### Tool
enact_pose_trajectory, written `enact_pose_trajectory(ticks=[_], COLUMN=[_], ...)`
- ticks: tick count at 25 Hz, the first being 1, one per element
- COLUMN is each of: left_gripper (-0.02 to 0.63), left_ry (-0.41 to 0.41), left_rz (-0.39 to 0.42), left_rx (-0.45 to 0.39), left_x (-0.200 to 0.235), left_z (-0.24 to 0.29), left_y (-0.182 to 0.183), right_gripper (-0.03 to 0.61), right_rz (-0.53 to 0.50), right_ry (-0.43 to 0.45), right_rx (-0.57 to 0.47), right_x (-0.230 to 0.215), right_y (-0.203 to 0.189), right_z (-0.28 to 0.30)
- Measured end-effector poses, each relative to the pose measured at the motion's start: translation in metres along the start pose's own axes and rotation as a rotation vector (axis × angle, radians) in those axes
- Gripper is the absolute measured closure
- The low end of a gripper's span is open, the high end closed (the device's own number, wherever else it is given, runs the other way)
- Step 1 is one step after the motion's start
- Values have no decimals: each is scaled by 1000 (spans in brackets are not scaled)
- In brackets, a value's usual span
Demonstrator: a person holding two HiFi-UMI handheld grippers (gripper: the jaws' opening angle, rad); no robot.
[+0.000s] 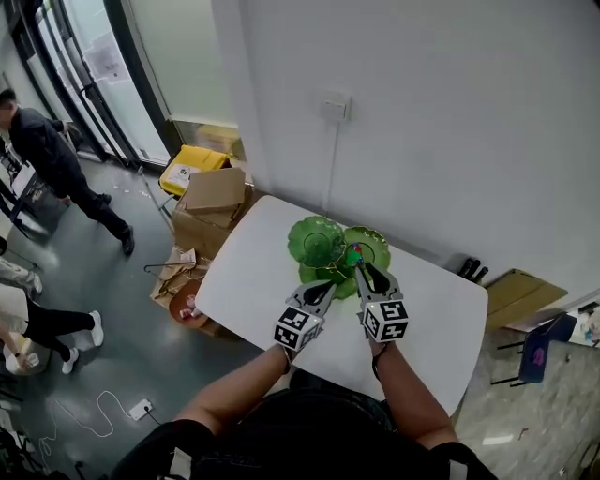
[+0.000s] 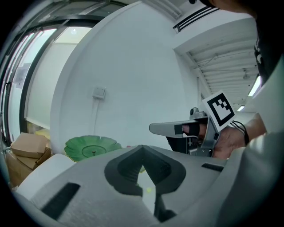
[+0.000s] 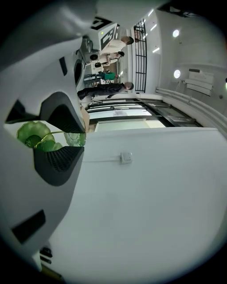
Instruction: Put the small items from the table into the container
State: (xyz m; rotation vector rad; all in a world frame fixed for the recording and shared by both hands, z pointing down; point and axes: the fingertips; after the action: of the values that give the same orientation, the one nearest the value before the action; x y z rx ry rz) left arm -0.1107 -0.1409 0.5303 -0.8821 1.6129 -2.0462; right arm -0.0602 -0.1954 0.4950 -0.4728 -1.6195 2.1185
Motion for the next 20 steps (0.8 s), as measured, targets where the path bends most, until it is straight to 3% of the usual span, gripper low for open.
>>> enact_pose_trajectory(ticks=[8, 14, 20], left_gripper=[606, 606, 606], left_ry=[-42, -44, -62], left_rz=[65, 70, 84], left_rx=[-33, -53, -78], left_x=[-38, -48, -59], left_z=[-24, -44, -51], left_y=[20, 18, 22], right_gripper=[560, 563, 563], right_rz=[-9, -3, 8], right_ry=[-6, 5, -11], right_rx=[-55, -60, -63], right_x=[34, 64, 64], right_y=[7, -7, -6], right_z=[-61, -90, -97])
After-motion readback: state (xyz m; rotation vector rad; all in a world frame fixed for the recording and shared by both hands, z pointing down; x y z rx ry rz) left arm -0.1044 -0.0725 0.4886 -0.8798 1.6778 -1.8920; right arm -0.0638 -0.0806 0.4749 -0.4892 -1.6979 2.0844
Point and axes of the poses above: the fingertips, and each gripper's own axes: z forward along the fingers, x to its left, y out of its top, and after that the axes turned 14 degrees about -y, right-handed
